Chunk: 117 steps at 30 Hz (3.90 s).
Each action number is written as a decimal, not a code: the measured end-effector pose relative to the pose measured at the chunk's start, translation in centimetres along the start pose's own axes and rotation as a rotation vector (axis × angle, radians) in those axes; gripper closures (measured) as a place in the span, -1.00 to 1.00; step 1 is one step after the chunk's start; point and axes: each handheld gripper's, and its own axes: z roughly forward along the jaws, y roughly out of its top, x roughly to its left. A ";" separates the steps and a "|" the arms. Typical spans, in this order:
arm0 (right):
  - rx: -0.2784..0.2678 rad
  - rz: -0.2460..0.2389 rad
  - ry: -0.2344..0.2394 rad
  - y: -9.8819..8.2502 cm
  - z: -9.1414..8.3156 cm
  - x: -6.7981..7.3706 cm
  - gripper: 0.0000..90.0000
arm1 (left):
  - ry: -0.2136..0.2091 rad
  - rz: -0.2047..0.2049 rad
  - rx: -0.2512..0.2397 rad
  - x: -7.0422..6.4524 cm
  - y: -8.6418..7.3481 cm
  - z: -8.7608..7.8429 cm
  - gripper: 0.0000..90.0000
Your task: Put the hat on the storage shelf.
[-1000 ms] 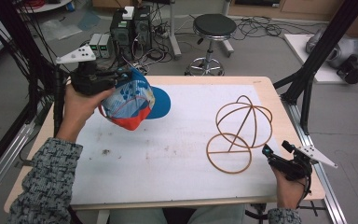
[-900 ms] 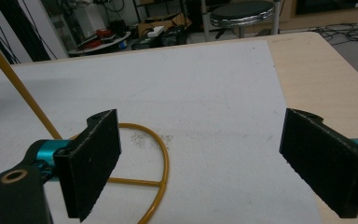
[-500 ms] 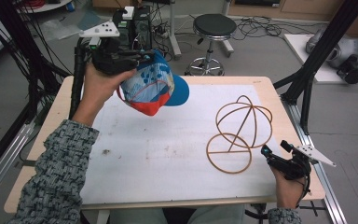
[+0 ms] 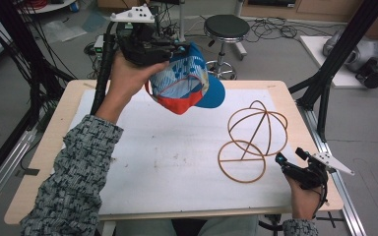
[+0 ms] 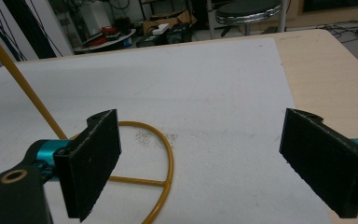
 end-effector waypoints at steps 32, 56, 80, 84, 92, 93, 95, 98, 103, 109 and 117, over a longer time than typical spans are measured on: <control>-0.007 0.021 -0.020 -0.5 -1.6 -0.9 -0.74 | -0.178 0.009 -0.053 -3.5 3.9 7.2 0.98; 0.011 0.014 -0.002 -0.4 -1.0 -0.6 -0.74 | -0.229 0.026 0.052 -4.6 2.4 9.0 0.98; 0.019 0.005 0.004 -0.3 -0.6 -0.5 -0.74 | -0.266 0.150 0.193 -7.7 -0.7 11.8 0.98; 0.022 0.008 0.003 -0.3 -0.6 -0.5 -0.74 | -0.284 0.130 0.183 -7.5 -1.7 11.9 0.98; 0.020 0.004 0.003 -0.3 -0.5 -0.5 -0.74 | -0.302 0.118 0.189 -7.7 -3.1 12.3 0.98; 0.018 0.004 0.003 -0.3 -0.5 -0.5 -0.74 | -0.302 0.117 0.189 -7.8 -3.2 12.4 0.98; 0.020 0.004 0.003 -0.3 -0.6 -0.5 -0.74 | -0.307 0.119 0.192 -7.9 -3.5 12.6 0.98; 0.020 0.003 0.003 -0.3 -0.5 -0.5 -0.74 | -0.311 0.126 0.192 -8.3 -3.9 12.9 0.98; 0.021 0.008 0.003 -0.3 -0.6 -0.5 -0.74 | -0.330 0.122 0.191 -8.8 -4.3 13.3 0.98; 0.021 0.005 0.003 -0.3 -0.6 -0.5 -0.74 | -0.340 0.141 0.209 -9.6 -4.6 13.9 0.98; 0.020 0.007 0.003 -0.4 -0.6 -0.6 -0.74 | -0.350 0.116 0.207 -9.4 -5.9 14.4 0.98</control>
